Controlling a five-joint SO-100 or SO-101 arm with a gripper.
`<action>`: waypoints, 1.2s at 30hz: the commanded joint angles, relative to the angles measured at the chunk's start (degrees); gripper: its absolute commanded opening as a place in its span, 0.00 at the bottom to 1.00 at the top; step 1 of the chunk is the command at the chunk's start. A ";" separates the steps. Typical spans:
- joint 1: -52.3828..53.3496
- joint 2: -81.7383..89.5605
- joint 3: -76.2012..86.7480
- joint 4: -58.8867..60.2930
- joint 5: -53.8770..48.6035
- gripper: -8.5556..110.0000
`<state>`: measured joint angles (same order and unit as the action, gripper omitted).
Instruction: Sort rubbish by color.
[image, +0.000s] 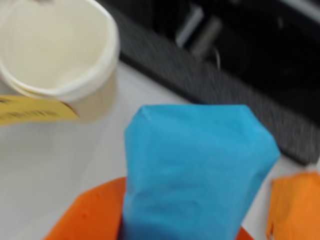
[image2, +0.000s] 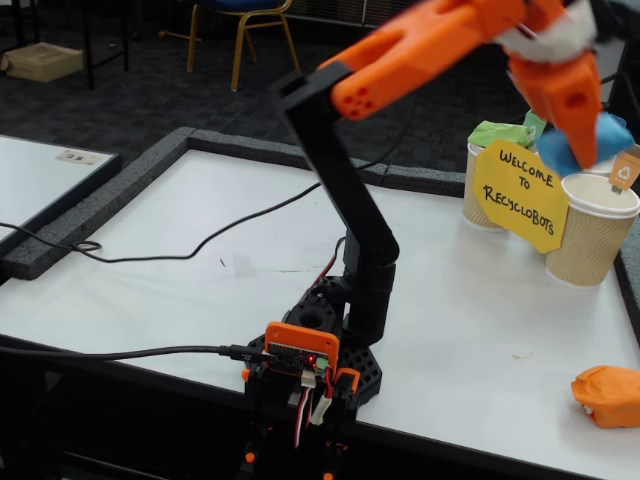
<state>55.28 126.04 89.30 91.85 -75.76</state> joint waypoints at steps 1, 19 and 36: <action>-4.39 11.95 -0.70 -2.11 1.41 0.07; -11.60 17.14 10.63 -28.21 0.70 0.07; -16.79 -5.98 6.59 -50.89 0.70 0.07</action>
<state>39.73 122.52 101.60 46.32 -75.50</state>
